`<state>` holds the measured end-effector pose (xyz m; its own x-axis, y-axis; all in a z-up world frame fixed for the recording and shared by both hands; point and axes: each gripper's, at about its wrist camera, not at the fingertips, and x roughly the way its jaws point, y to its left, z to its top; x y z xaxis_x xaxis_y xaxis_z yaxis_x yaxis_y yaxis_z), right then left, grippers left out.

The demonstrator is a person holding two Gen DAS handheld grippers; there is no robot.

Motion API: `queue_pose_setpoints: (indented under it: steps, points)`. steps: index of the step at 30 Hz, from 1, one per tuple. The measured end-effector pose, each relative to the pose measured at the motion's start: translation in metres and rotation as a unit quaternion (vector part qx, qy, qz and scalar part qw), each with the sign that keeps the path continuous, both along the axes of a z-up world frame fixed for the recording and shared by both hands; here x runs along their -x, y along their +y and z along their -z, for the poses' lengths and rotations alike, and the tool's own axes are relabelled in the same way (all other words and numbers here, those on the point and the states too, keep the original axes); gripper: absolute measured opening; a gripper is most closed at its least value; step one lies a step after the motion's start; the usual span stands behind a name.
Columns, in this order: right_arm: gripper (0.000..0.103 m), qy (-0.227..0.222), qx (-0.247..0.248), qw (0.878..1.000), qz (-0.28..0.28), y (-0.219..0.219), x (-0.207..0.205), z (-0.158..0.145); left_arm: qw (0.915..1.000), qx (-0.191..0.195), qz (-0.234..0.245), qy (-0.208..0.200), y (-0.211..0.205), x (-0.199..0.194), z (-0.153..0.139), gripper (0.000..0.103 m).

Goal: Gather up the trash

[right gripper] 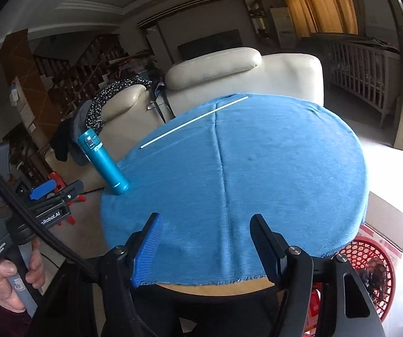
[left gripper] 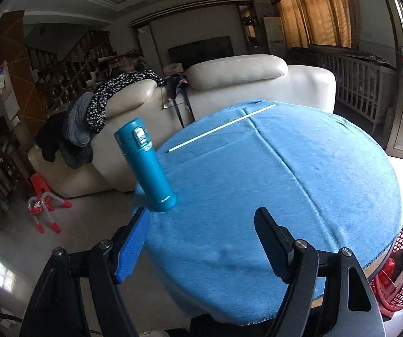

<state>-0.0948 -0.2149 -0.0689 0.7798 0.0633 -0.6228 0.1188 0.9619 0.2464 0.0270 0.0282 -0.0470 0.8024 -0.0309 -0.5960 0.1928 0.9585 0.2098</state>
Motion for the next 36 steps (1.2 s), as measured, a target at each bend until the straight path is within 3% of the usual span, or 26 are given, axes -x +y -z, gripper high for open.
queue_pose_setpoints:
  steps: [21, 36]
  points:
    - [0.069, 0.003, -0.014, 1.0, 0.008, -0.009, -0.002, 0.002, 1.0, 0.005, -0.004, 0.003, 0.0, -0.002, 0.002, 0.077]
    - [0.069, 0.011, -0.023, 1.0, 0.018, -0.023, -0.001, 0.012, 0.9995, -0.014, 0.026, 0.012, -0.021, 0.008, 0.01, 0.077]
